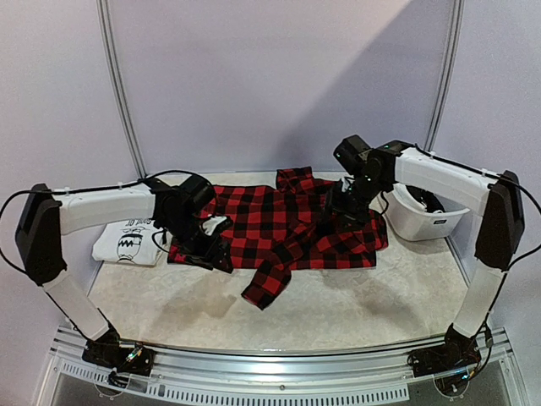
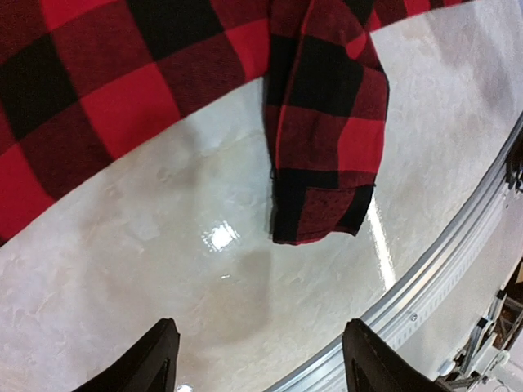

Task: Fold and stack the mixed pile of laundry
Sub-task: Adjust the flattened shirt at the center of the board.

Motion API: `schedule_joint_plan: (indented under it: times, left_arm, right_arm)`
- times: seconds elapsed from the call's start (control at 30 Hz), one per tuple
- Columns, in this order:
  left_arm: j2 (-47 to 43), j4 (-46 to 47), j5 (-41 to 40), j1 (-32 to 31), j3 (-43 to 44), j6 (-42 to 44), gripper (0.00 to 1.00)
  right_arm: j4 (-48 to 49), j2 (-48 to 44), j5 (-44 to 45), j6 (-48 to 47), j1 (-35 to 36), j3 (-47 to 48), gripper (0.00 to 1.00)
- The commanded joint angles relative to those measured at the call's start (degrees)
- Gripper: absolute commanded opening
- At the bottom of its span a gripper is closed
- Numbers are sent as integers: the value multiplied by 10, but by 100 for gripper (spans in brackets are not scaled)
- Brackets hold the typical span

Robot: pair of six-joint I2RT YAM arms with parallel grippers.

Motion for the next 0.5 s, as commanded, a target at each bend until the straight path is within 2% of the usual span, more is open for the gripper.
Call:
schedule_joint_plan:
  times: [0.0, 0.3, 0.47]
  left_arm:
    - [50, 2, -3, -54, 35, 42, 69]
    - [135, -21, -37, -124, 87, 76, 69]
    - [170, -25, -81, -149, 101, 77, 66]
  right_arm:
    - [-28, -41, 71, -1, -7, -51, 55]
    - [-23, -48, 73, -5, -15, -73, 51]
    - [-31, -48, 77, -11, -16, -74, 50]
